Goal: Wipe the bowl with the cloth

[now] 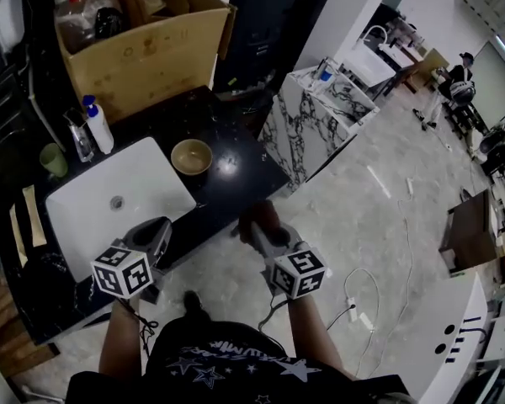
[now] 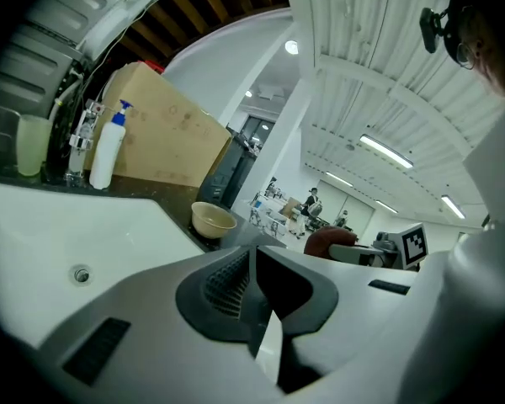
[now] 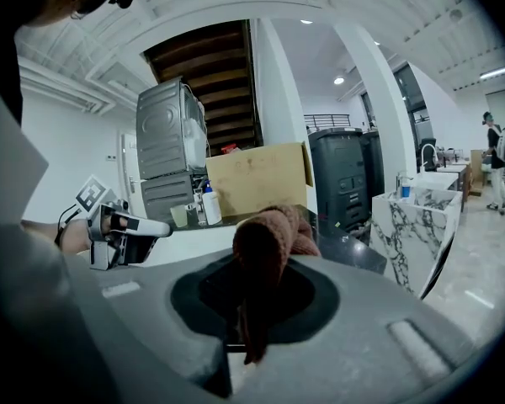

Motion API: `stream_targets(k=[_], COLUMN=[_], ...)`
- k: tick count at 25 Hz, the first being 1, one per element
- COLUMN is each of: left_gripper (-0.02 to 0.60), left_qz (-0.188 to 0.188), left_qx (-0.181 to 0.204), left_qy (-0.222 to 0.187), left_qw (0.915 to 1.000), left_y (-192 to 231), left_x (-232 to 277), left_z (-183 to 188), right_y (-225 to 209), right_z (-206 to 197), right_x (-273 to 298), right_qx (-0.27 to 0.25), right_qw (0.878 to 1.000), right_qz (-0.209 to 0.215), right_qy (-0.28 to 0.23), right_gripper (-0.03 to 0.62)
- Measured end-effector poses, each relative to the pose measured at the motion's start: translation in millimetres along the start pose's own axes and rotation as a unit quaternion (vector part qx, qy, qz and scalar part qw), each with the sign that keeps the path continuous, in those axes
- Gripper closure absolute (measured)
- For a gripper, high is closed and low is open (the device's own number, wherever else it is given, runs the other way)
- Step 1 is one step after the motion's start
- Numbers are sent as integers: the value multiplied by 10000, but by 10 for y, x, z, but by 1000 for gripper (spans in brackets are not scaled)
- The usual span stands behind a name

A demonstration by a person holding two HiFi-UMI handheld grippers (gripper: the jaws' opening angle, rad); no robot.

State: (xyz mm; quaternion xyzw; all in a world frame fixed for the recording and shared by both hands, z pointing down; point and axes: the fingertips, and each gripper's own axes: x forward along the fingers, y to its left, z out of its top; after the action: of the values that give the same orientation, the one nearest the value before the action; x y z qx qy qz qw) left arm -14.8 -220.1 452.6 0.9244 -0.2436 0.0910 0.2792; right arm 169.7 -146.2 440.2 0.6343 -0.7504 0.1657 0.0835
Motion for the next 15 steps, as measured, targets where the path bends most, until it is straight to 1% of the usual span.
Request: stream_targets(k=[2,4,5,6,8,12,15], left_gripper=[572,568,522,462,407,399,399], left_qz=[34,76,45,-15,-111,-77,19], left_qx=[-5,10,1,-39,-196,-472,-695], left_qy=[-21,-130,-161,-153,-76,1,49], left_qw=[10000,9999,9999,9999,9997,9989,9976], left_y=[142,275,324,359,412,495,573], left_x=[55,112,147,191,291,496,657], left_z=[68,158,194,217,249,341,401], right_y=[-5,-19,-26,-37,-68,-189,-323], right_z=[43,85,101,110,118,176,220], right_x=[168,307,366,417,503,651,806], right_qx=[-43,-81,-90,-91,-81,-107,-152], right_qw=[10000,9999,9999,9999,9999,9998,9998], right_qz=[-20,-57,-73,-85,-96,-79,41], right_qy=[21,19,20,32,89,143,155], right_gripper=[543,543,543,543,543,543,543])
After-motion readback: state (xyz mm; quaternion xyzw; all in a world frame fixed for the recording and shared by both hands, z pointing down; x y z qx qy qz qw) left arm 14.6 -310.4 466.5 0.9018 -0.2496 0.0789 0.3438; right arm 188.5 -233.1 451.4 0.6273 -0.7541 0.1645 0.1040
